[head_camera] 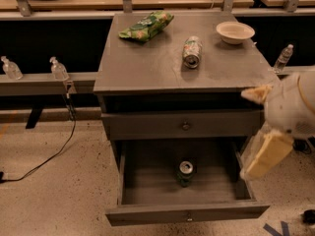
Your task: Pick green can from middle drawer and place on counter
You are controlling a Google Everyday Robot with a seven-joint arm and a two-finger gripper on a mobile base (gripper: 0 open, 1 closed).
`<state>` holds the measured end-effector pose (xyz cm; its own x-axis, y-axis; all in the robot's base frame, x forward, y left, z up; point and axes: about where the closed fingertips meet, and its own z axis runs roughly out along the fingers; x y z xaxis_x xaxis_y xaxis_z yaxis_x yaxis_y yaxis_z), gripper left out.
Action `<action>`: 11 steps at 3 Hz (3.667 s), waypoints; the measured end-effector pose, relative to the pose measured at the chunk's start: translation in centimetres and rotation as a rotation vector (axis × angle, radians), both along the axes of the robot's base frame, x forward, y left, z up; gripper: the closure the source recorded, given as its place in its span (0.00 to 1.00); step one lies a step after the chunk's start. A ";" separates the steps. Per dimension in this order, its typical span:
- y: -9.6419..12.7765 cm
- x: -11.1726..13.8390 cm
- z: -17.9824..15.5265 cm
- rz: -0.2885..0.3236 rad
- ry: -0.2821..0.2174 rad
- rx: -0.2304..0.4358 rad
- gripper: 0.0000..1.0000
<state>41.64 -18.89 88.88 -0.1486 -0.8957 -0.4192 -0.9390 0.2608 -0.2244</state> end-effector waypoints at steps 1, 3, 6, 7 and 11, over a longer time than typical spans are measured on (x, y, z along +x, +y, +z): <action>0.9 -0.6 -7.0 0.009 -0.016 0.198 0.00; 0.9 0.8 -6.3 -0.006 -0.104 0.256 0.00; -3.3 10.3 -21.0 -0.089 -0.244 0.420 0.00; -4.0 11.6 -25.0 -0.106 -0.253 0.495 0.00; -2.5 16.5 -40.8 -0.270 -0.183 0.602 0.00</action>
Offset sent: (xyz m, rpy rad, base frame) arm -0.0071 0.0072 -0.0651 0.1716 -0.0041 0.0095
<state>58.18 -21.35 48.09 -0.2130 -0.4401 -0.8723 -0.7845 0.6092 -0.1158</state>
